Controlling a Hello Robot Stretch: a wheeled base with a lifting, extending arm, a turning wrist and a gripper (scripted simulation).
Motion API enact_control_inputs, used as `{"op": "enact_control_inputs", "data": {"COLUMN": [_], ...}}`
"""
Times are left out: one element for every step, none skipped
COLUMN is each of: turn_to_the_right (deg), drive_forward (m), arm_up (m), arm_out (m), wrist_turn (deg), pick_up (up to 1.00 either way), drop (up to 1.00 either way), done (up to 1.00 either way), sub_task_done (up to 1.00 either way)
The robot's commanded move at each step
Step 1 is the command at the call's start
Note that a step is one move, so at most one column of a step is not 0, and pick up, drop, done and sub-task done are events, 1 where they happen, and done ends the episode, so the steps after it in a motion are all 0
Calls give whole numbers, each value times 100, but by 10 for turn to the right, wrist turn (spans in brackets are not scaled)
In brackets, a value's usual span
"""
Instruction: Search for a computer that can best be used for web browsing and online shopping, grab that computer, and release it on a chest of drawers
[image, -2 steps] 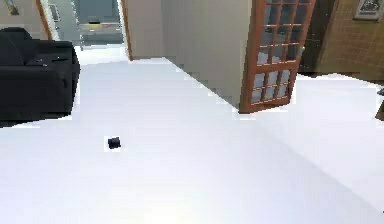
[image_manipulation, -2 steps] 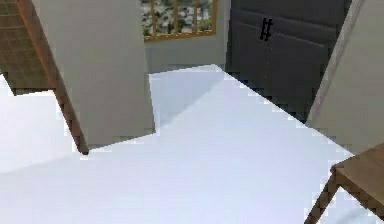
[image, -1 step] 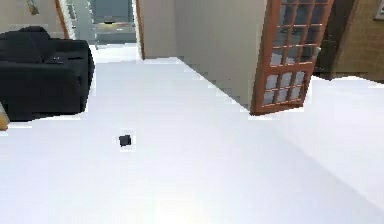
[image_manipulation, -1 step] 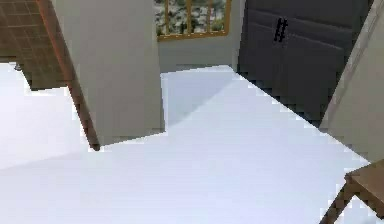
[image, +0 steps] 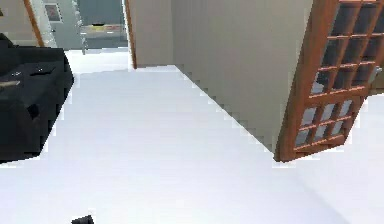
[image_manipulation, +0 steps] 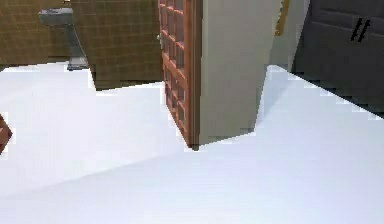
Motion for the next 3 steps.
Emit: {"op": "enact_control_inputs", "data": {"turn_to_the_right": [0, -180, 0], "drive_forward": [85, 0, 65], "arm_up": [0, 0, 0], "arm_out": [0, 0, 0], "wrist_turn": [0, 0, 0], "pick_up": [0, 0, 0], "drop": [0, 0, 0], "done": [0, 0, 0], "sub_task_done": [0, 0, 0]}}
